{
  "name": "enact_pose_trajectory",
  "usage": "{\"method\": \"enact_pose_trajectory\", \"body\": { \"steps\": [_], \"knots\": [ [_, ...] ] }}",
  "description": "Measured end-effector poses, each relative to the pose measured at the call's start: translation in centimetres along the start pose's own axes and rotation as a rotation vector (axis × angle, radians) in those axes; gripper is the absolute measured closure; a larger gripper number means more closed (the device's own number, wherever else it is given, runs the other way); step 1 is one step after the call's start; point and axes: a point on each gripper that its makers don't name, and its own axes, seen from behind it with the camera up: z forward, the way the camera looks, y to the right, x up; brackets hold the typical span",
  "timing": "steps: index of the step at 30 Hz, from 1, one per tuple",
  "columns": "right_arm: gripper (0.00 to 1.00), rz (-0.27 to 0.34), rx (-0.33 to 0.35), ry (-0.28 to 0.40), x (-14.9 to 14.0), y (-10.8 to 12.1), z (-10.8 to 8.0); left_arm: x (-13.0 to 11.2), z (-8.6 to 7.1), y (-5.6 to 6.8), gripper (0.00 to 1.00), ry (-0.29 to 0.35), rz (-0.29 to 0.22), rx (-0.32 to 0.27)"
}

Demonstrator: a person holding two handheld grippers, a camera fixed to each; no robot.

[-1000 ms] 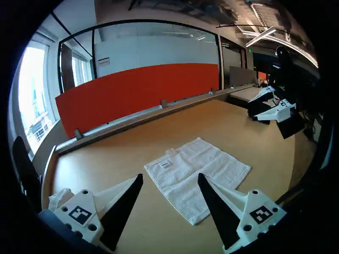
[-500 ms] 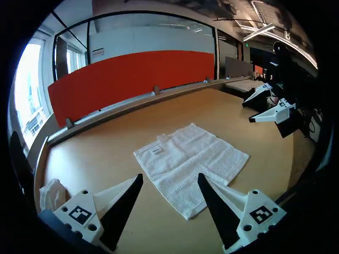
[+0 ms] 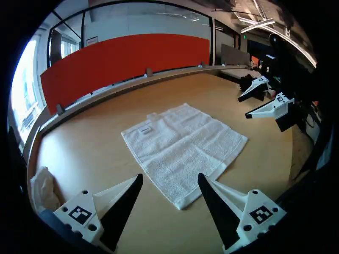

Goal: Fold towel

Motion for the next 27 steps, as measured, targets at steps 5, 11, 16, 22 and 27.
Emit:
{"method": "enact_pose_trajectory", "body": {
  "steps": [5, 11, 16, 22, 27],
  "knots": [
    [0.00, 0.006, 0.020, -0.034, -1.6, -0.9, 0.8, -1.7, 1.0, 0.4, 0.04, -0.035, -0.012, -0.010],
    [0.00, 0.009, 0.030, -0.071, -3.7, -1.4, 1.8, -3.3, 1.9, 0.9, 0.04, -0.068, -0.006, -0.028],
    [0.00, 0.005, 0.040, -0.098, -5.1, -1.8, 2.2, -4.7, 2.5, 1.1, 0.04, -0.102, 0.002, -0.039],
    [0.00, -0.001, 0.052, -0.129, -6.8, -2.0, 2.6, -6.2, 3.1, 1.5, 0.04, -0.139, -0.010, -0.047],
    [0.00, -0.012, 0.059, -0.153, -8.0, -2.1, 2.7, -7.1, 3.4, 1.6, 0.04, -0.161, -0.008, -0.047]
  ]
}}
